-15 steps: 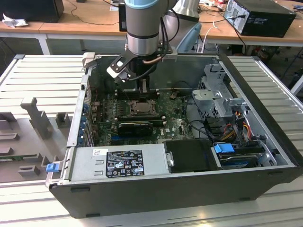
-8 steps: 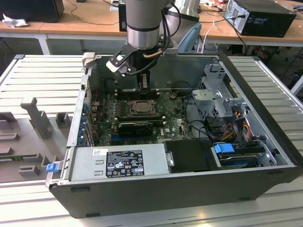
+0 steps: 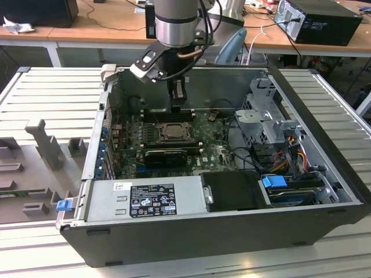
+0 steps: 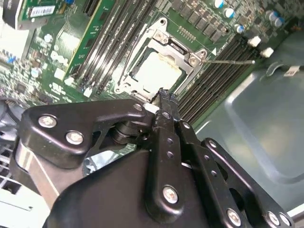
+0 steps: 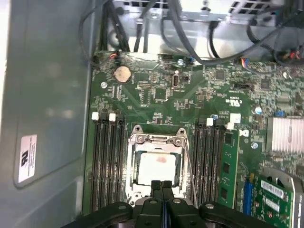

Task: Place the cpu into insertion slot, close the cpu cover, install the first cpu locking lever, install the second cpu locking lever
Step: 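Install the first cpu locking lever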

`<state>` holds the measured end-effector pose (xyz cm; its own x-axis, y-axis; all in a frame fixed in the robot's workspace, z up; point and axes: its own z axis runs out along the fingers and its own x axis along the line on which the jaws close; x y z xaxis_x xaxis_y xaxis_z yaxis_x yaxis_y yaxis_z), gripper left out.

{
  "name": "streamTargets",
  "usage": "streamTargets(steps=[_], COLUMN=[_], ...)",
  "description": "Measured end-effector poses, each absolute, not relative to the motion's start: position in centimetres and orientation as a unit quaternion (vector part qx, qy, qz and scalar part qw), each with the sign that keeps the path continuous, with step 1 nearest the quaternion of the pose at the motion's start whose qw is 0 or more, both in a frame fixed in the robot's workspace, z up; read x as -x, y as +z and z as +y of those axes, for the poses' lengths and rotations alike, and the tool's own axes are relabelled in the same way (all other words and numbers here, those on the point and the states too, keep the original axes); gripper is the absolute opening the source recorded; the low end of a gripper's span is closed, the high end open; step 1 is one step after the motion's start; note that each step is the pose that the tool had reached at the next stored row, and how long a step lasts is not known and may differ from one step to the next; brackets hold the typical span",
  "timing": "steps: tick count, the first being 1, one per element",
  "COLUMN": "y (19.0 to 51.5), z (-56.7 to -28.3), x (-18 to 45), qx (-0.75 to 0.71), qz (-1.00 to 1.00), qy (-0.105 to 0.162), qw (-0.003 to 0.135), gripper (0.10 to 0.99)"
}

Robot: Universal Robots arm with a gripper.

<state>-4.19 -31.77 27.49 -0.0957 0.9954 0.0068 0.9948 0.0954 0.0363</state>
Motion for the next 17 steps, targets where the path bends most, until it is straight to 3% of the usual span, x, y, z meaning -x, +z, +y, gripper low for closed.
streamTargets(steps=[17], y=[27.36], z=[-31.77], x=[4.19], qx=[-0.508], qz=[0.861], qy=[0.016], qw=[0.006], gripper=[0.106])
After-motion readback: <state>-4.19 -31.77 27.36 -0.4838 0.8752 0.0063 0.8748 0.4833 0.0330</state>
